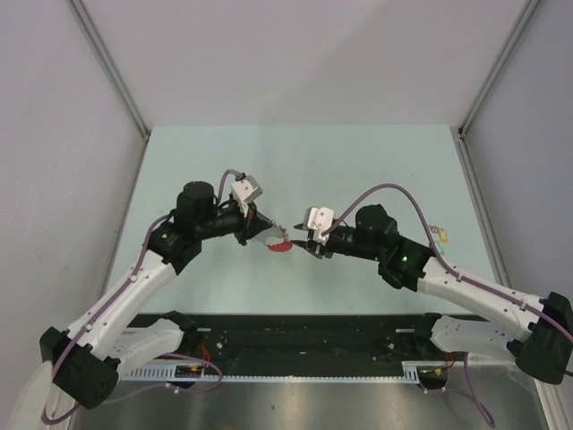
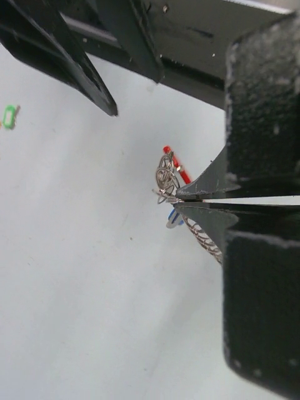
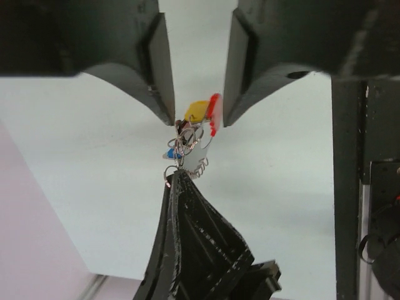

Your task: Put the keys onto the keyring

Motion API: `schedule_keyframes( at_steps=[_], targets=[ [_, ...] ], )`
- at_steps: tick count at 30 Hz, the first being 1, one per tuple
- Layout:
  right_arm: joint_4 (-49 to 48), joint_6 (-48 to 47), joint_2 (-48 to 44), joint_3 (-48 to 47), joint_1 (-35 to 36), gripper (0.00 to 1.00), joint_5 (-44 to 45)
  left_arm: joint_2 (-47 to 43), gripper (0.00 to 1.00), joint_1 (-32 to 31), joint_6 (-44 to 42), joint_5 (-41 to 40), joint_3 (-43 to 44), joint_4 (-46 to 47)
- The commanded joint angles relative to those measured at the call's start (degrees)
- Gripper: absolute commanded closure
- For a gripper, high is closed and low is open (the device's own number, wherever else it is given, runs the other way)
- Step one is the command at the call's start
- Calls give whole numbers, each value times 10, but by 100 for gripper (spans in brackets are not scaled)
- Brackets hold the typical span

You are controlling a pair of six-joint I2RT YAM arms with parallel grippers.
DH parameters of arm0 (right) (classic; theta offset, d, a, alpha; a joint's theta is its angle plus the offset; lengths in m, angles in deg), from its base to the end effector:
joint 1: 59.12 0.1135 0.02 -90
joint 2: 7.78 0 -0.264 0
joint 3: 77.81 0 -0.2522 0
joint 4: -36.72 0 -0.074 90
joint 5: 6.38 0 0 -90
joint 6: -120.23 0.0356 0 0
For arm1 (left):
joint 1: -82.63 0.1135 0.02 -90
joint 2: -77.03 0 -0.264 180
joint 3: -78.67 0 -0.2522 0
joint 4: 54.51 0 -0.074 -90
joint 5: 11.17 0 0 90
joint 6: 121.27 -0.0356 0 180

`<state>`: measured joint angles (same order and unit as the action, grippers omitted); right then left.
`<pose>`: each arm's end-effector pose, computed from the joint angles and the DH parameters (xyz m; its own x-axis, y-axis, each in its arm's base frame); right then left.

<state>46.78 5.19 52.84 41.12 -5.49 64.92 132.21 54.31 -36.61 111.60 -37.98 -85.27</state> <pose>0.1384 0.2072 0.3275 0.3125 -0.2518 -0.9160 -0.9028 0.2214 -0.3688 0.1800 -0.1189 0.3261 -0.2586 0.2283 -0.9386 0.8667 0.4840 -0.1211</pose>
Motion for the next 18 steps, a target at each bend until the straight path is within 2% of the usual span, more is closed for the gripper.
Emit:
schedule_keyframes(
  at_steps=[1, 3, 5, 10, 11, 13, 15, 18],
  targets=[
    [-47, 50, 7, -17, -11, 54, 43, 29, 100, 2, 7, -62, 29, 6],
    [-54, 70, 6, -17, -12, 42, 63, 36, 100, 2, -2, -74, 36, -15],
    [-58, 81, 5, -18, -16, 36, 83, 37, 100, 3, -2, -83, 38, -23],
    [-74, 125, 13, -18, -21, 27, 126, 24, 100, 2, 26, -149, 11, -6],
    [-76, 130, 14, -17, -23, 21, 135, 28, 100, 2, 31, -160, 10, -5],
    [-83, 154, 13, -17, -27, 19, 151, 38, 100, 3, 47, -189, 11, -4],
    [-83, 163, 11, -17, -31, 8, 165, 63, 100, 3, 50, -210, 19, -8],
    [-75, 188, 4, -17, -34, 6, 213, 111, 100, 3, 69, -256, 52, -21]
  ],
)
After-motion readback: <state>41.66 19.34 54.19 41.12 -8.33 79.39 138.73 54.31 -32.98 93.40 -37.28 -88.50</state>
